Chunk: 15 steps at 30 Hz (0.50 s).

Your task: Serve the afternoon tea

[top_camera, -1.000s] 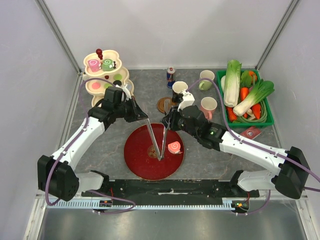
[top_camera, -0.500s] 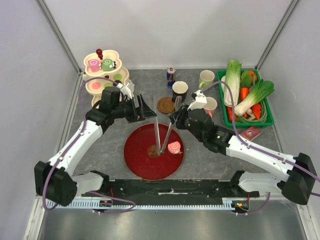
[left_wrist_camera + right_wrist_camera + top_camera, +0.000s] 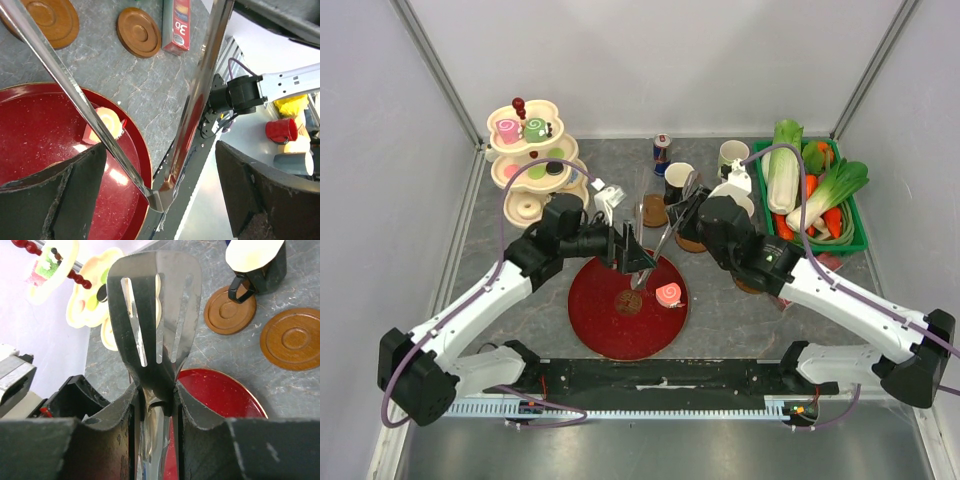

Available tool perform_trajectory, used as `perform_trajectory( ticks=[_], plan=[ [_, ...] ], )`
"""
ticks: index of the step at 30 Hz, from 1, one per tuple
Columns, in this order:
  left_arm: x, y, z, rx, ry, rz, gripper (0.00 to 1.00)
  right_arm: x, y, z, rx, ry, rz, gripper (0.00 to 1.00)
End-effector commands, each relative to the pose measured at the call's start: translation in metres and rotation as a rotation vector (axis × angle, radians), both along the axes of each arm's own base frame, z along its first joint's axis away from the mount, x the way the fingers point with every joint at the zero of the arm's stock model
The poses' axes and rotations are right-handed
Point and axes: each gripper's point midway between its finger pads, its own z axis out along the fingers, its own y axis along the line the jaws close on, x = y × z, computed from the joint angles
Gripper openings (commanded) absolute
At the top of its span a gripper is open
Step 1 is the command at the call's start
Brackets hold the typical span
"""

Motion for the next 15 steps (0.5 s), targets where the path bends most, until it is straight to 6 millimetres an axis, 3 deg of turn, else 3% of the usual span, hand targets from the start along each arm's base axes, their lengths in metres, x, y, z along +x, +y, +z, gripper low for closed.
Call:
perform_trajectory(
  ticks=[1, 5, 15],
  plan=[
    [0.004, -0.018, 0.000, 0.000, -0.102, -0.074, 0.95, 0.000, -0.008, 0.007, -0.013, 0.027, -0.043, 0.05],
    [-0.002, -0.034, 0.003, -0.024, -0.118, -0.106, 0.95, 0.003, -0.008, 0.003, -0.030, 0.044, -0.058, 0.05],
    [0.025, -0.041, -0.008, 0.095, -0.202, 0.063, 0.96, 0.005, -0.001, -0.005, 0.003, 0.081, -0.075, 0.09]
  ],
)
